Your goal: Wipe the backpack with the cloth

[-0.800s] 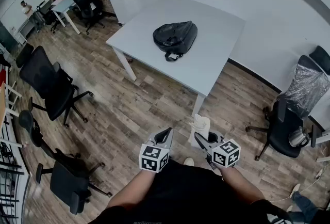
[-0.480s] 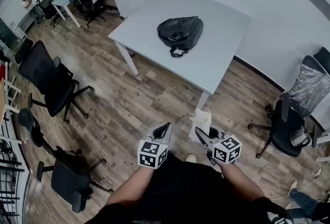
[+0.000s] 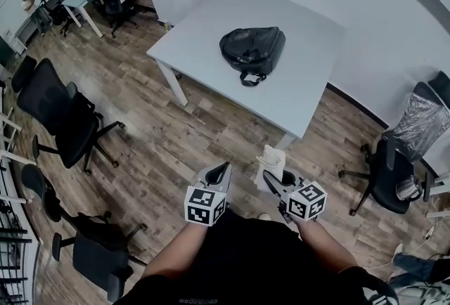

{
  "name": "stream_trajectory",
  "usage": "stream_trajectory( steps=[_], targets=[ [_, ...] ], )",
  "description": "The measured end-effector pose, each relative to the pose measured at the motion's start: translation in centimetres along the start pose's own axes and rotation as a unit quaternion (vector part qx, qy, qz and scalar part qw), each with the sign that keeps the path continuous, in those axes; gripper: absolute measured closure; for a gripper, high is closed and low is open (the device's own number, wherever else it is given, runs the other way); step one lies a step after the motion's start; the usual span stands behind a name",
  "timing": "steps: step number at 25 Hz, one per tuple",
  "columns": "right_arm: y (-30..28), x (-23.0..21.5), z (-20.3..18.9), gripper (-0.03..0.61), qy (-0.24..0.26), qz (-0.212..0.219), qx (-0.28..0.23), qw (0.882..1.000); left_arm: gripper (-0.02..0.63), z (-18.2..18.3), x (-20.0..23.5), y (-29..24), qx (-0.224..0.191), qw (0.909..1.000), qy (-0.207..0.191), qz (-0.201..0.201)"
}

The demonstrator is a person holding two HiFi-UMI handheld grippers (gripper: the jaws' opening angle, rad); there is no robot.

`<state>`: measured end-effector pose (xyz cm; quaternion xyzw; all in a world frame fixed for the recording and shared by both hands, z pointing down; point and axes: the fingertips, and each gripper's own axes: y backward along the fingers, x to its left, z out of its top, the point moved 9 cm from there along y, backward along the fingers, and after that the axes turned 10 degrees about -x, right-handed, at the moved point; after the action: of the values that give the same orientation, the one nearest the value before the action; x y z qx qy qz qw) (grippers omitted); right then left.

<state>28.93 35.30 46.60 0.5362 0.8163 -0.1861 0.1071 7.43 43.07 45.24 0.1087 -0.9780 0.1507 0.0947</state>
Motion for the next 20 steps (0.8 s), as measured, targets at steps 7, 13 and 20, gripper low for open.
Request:
stream_trajectory(
  steps=[7,13,20],
  targets=[
    [-6.0,0.7,1.3,0.485,0.002,-0.016,-0.001,1.000,0.607,0.9,6.8,0.1,0.004,1.0000,0.005,0.000],
    [-10.1,1.9,1.9,0.485,0.016,-0.022,-0.003,1.000,0.607,1.6,10.8,0.2,-0.007,0.9999,-0.001,-0.012],
    [-13.2,3.0,2.5,0.485,0.012,-0.032,-0.001,0.999,0.607,2.7,14.4,0.2,-0.008,0.9997,0.008,-0.020]
  ],
)
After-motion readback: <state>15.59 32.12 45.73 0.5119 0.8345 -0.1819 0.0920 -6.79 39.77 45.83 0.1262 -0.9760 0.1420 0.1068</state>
